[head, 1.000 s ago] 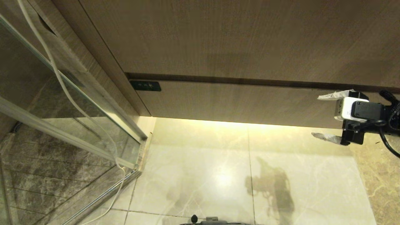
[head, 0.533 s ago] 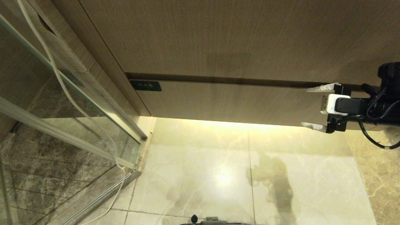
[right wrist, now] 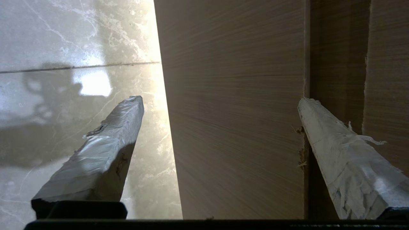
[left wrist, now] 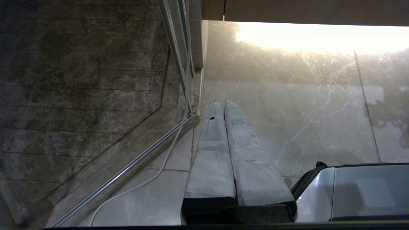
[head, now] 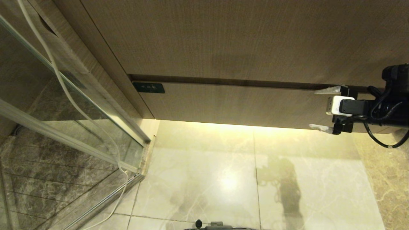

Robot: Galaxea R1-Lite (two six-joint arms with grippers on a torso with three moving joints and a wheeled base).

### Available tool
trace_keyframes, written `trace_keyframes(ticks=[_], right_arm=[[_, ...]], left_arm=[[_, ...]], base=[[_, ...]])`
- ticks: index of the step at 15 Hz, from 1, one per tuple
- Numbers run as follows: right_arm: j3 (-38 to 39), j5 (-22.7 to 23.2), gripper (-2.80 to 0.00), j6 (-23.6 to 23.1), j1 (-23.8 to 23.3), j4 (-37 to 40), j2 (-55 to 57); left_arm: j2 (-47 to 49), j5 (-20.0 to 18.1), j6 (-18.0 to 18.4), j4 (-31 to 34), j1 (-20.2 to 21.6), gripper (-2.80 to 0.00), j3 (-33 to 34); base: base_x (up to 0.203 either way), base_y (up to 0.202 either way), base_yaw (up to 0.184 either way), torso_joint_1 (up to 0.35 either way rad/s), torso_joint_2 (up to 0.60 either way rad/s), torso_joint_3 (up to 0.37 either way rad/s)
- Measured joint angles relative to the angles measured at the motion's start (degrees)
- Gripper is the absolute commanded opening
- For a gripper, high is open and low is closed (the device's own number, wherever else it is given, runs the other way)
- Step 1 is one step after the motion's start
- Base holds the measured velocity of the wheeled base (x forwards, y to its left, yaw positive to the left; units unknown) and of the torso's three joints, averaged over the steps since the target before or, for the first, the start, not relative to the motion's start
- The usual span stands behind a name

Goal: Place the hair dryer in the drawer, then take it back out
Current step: Pull open the drawer

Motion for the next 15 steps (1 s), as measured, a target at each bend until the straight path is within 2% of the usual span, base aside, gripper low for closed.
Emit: trace_keyframes(ticks=[4,6,8,10,15], right_arm=[[-0.22,-0.37,0.0,-0.96,-0.89,-0.06,-0.27],[-0.08,-2.46,0.0,-2.58,-1.4,0.03,-0.76],[1.04,-7.47,0.0,-4.13,-1.63,0.1,-1.62],[1.44,-9.85,0.0,-4.4,-1.69,-0.01,-2.51],[1.77,-11.11,0.0,-4.58,-1.69,-0.12,-3.0]], left_arm=[[0.0,0.0,0.02,0.0,0.0,-2.8,0.0],[0.0,0.0,0.02,0.0,0.0,-2.8,0.0],[0.0,0.01,0.01,0.0,0.0,-2.8,0.0],[0.0,0.0,0.01,0.0,0.0,-2.8,0.0],[0.0,0.0,0.0,0.0,0.0,-2.8,0.0]], base=[[0.0,0.0,0.0,0.0,0.0,0.0],[0.0,0.0,0.0,0.0,0.0,0.0],[0.0,0.0,0.0,0.0,0.0,0.0],[0.0,0.0,0.0,0.0,0.0,0.0],[0.0,0.0,0.0,0.0,0.0,0.0]])
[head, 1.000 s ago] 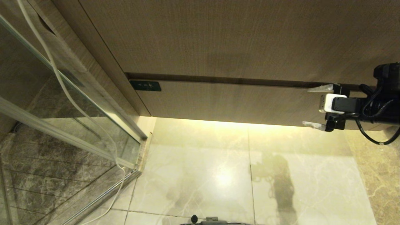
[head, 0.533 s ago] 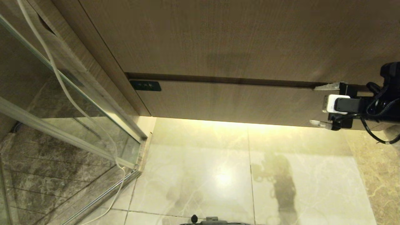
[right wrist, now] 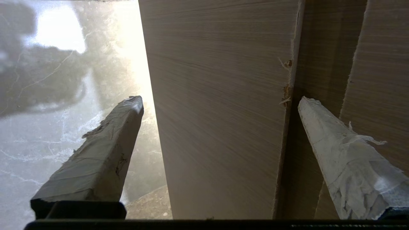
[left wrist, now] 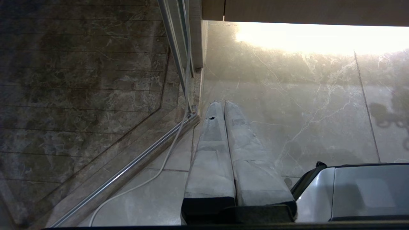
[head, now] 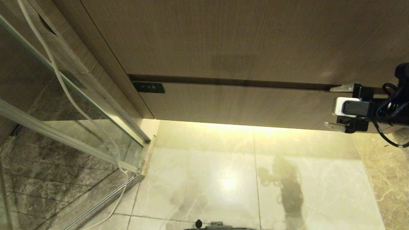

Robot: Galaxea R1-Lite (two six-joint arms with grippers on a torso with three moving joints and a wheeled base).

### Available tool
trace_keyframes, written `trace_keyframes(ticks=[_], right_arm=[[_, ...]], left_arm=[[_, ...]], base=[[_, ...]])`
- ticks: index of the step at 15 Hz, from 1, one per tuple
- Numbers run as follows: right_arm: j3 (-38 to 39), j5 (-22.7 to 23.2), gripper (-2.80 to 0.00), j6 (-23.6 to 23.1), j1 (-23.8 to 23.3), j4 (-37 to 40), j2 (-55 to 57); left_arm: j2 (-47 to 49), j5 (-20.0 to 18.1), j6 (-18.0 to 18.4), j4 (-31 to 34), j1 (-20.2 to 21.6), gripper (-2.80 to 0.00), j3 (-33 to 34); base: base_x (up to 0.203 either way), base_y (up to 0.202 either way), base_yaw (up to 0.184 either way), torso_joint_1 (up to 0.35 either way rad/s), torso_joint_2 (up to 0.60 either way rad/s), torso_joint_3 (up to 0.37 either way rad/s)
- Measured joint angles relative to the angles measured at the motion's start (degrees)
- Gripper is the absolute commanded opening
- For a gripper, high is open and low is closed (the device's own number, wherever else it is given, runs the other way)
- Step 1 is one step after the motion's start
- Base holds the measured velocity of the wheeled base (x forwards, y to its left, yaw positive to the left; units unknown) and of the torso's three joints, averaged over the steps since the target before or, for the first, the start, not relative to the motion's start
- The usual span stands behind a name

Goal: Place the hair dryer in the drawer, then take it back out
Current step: Pull open the drawer

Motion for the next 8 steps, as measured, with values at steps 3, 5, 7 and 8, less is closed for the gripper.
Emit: trace_keyframes(ticks=[3,5,7,8], right_arm=[[1.33,-0.14,0.0,0.1,0.0,-4.05,0.29],[1.82,-0.22,0.0,0.07,0.09,-6.19,1.13],[1.82,-0.17,0.0,0.09,0.09,-7.2,2.3],[1.59,-0.21,0.0,0.15,0.09,-8.23,3.01]], left_arm=[[0.0,0.01,0.0,0.0,0.0,-2.8,0.0],[0.0,0.0,0.02,0.0,0.0,-2.8,0.0],[0.0,0.0,0.0,0.0,0.0,-2.8,0.0],[0.0,0.02,0.02,0.0,0.0,-2.8,0.0]], base=[[0.0,0.0,0.0,0.0,0.0,0.0],[0.0,0.0,0.0,0.0,0.0,0.0],[0.0,0.0,0.0,0.0,0.0,0.0],[0.0,0.0,0.0,0.0,0.0,0.0]])
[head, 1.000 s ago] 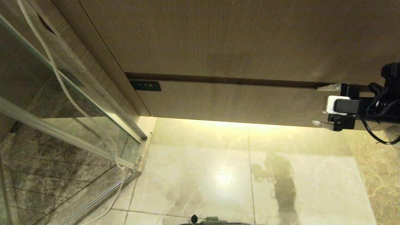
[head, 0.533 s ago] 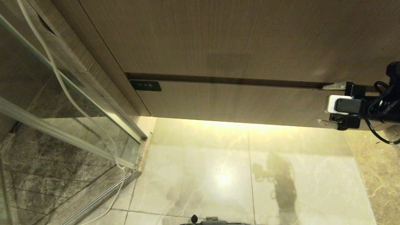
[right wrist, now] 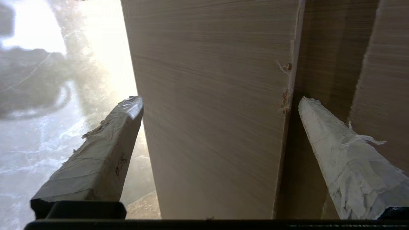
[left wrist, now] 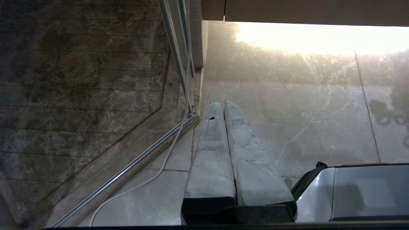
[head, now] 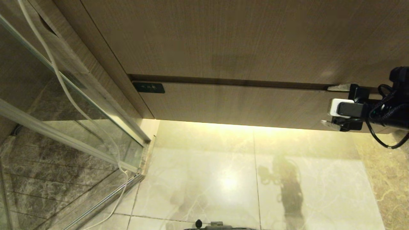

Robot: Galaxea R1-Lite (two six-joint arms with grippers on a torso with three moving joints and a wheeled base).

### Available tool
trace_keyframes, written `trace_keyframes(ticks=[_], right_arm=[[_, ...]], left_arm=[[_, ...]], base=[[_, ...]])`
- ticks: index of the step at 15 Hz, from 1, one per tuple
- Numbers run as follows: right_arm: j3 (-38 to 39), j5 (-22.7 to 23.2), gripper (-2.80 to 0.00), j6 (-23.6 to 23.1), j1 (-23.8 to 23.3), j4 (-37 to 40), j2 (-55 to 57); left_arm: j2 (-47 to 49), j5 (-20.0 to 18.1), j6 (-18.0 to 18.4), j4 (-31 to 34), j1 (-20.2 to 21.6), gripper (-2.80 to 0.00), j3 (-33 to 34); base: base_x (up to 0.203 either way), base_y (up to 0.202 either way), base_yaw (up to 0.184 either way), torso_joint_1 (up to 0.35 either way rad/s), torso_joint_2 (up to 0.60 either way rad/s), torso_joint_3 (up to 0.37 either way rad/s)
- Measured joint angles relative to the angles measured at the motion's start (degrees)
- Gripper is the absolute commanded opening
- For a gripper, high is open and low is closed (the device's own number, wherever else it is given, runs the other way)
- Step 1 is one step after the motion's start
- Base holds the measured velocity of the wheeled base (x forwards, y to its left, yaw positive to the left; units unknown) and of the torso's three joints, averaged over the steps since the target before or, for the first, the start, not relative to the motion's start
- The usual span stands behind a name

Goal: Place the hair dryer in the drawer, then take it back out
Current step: Pull open the drawer

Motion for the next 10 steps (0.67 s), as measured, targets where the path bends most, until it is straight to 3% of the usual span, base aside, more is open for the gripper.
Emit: trace_keyframes(ticks=[7,10], right_arm=[[-0.01,-0.24,0.0,0.3,0.02,-3.7,3.62],[0.18,-3.15,0.0,0.77,0.04,-2.63,5.03]], left_arm=[[0.0,-0.02,-0.02,0.02,0.0,-2.8,0.0],[0.0,-0.03,-0.02,0.01,0.0,-2.8,0.0]], base=[[0.0,0.0,0.0,0.0,0.0,0.0],[0.0,0.0,0.0,0.0,0.0,0.0]])
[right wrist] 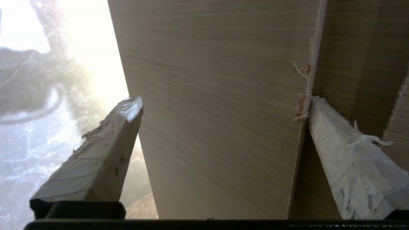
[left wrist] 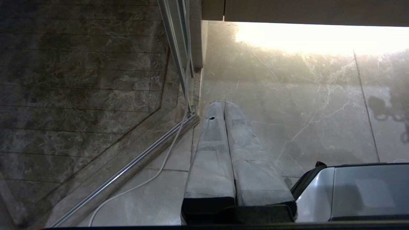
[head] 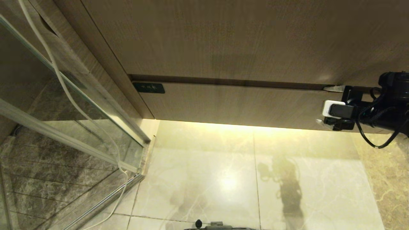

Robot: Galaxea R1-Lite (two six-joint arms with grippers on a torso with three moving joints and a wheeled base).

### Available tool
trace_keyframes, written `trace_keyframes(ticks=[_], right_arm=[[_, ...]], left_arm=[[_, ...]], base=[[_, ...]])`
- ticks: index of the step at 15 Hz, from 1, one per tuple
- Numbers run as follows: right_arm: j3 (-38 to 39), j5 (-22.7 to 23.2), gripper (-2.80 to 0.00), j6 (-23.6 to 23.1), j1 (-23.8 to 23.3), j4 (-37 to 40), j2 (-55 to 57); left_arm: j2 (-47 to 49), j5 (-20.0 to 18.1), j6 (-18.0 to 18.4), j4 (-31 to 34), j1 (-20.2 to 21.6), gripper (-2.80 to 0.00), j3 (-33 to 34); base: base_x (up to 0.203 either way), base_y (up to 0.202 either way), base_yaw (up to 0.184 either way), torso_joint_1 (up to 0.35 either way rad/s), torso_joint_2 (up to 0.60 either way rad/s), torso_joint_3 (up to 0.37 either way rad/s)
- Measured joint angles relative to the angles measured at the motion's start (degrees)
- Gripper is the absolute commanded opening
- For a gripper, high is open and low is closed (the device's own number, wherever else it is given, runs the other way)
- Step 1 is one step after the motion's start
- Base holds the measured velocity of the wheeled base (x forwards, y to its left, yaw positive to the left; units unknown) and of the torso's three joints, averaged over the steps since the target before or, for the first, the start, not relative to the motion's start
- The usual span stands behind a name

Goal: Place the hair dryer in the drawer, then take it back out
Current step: Pull open the drawer

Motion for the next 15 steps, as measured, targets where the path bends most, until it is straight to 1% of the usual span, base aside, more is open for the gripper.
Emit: trace_keyframes(ticks=[2,6,9,11,15], right_arm=[[-0.06,-1.41,0.0,0.07,0.0,2.07,0.39],[0.02,-2.21,0.0,-0.02,-0.89,14.32,-1.6],[0.58,-3.85,0.0,0.38,-1.46,20.26,-2.72],[0.33,-5.38,0.0,0.6,-1.42,20.57,-2.94],[0.44,-5.09,0.0,1.34,-2.12,20.49,-3.52]], left_arm=[[0.0,0.01,0.02,-0.01,0.0,-2.8,0.0],[0.0,0.03,0.02,-0.01,0.0,-2.8,0.0],[0.0,0.03,0.0,-0.01,0.0,-2.8,0.0],[0.0,0.03,0.0,0.04,-0.08,-2.8,0.0],[0.0,-0.01,0.0,-0.06,0.0,-2.8,0.0]], base=[[0.0,0.0,0.0,0.0,0.0,0.0],[0.0,0.0,0.0,0.0,0.0,0.0],[0.0,0.0,0.0,0.0,0.0,0.0],[0.0,0.0,0.0,0.0,0.0,0.0],[0.0,0.0,0.0,0.0,0.0,0.0]])
